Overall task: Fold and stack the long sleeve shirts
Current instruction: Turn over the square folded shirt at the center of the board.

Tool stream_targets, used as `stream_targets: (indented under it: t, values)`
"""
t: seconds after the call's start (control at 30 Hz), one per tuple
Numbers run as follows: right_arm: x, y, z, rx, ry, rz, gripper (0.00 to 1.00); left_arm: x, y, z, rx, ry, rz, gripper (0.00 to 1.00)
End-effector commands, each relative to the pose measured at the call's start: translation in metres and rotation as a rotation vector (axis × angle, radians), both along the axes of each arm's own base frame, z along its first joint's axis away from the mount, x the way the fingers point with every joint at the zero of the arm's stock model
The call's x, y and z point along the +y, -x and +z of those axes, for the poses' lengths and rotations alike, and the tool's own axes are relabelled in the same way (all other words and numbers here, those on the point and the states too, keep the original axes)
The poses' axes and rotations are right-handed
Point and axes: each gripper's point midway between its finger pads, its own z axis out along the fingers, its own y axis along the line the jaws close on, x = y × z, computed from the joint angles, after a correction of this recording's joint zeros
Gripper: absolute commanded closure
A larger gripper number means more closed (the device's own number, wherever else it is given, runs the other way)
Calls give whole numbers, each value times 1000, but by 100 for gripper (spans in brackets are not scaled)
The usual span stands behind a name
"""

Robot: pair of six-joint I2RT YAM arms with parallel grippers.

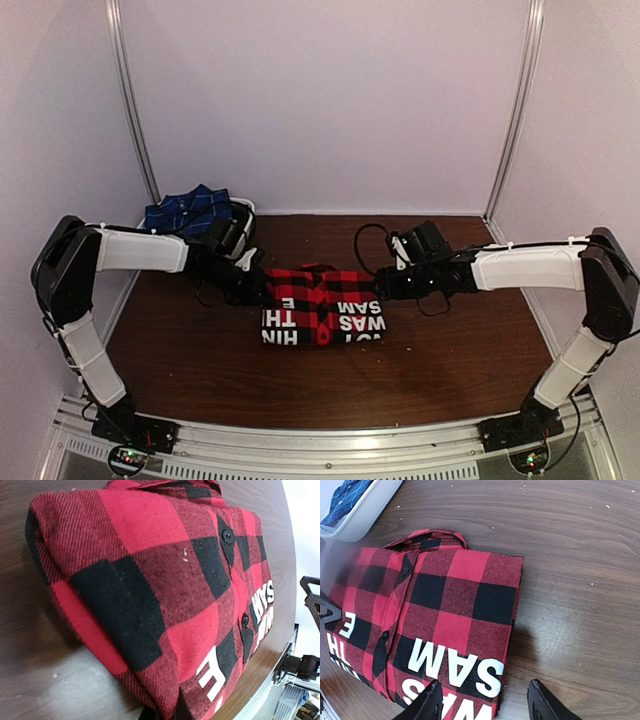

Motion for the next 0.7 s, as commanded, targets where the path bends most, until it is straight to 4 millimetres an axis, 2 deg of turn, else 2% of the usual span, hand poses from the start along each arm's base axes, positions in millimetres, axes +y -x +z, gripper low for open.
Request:
stream_targets:
  t: [0.0, 0.1, 0.27, 0.43, 0.57, 0.67]
  values:
    - [33, -2, 6, -16, -16, 65, 41, 21, 10, 10, -18, -18, -44, 100]
    - [53, -8, 4, -20, -10, 89, 42, 31, 10, 19, -32, -23, -41, 100]
    - [73, -14, -5, -13, -12, 108, 50, 41, 10, 35, -54, -24, -42, 100]
    - [89, -15, -31, 26, 24, 129, 56, 48, 10, 42, -53, -16, -41, 100]
    - [101, -13, -51, 53, 33, 140, 61, 47, 4, 69, -98, 19, -44, 100]
    - [121, -11, -63, 70, 22, 170, 63, 43, -1, 93, -135, 42, -61, 100]
